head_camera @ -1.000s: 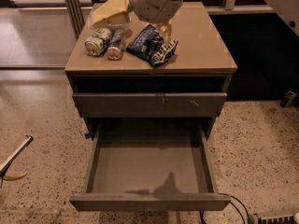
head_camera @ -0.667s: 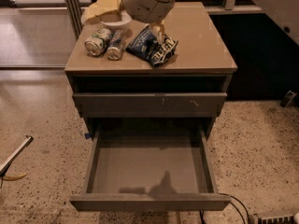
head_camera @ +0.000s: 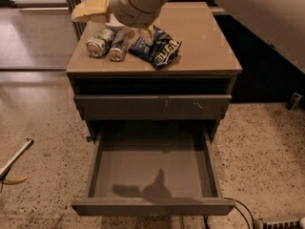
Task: Place redbull can into middle drawer
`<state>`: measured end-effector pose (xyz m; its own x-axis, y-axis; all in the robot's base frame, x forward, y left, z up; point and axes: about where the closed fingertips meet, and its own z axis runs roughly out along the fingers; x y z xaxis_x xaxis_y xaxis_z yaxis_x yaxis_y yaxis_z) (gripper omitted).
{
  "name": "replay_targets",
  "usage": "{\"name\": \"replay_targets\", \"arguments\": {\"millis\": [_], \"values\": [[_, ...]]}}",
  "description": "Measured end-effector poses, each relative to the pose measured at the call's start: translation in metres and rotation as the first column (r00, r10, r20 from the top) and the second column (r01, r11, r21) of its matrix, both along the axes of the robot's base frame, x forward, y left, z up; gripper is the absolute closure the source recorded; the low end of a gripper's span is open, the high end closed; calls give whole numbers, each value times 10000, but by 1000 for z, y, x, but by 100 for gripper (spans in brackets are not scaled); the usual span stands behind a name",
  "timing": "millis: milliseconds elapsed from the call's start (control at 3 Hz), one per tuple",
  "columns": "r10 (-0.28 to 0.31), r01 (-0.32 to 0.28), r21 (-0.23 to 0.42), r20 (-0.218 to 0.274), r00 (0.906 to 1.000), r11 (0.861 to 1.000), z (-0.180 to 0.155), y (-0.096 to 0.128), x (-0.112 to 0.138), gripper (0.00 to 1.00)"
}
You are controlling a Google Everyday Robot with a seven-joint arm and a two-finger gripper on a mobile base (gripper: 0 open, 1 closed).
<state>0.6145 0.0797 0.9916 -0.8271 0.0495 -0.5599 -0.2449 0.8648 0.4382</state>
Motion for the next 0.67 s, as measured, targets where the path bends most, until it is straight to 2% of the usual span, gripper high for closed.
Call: {"name": "replay_targets", "arguments": {"millis": [333, 667], "values": [[-113, 114, -20, 268, 9996, 9999, -8, 7, 22, 0], [86, -86, -48, -160, 9998, 10000, -31, 5, 64, 0]]}}
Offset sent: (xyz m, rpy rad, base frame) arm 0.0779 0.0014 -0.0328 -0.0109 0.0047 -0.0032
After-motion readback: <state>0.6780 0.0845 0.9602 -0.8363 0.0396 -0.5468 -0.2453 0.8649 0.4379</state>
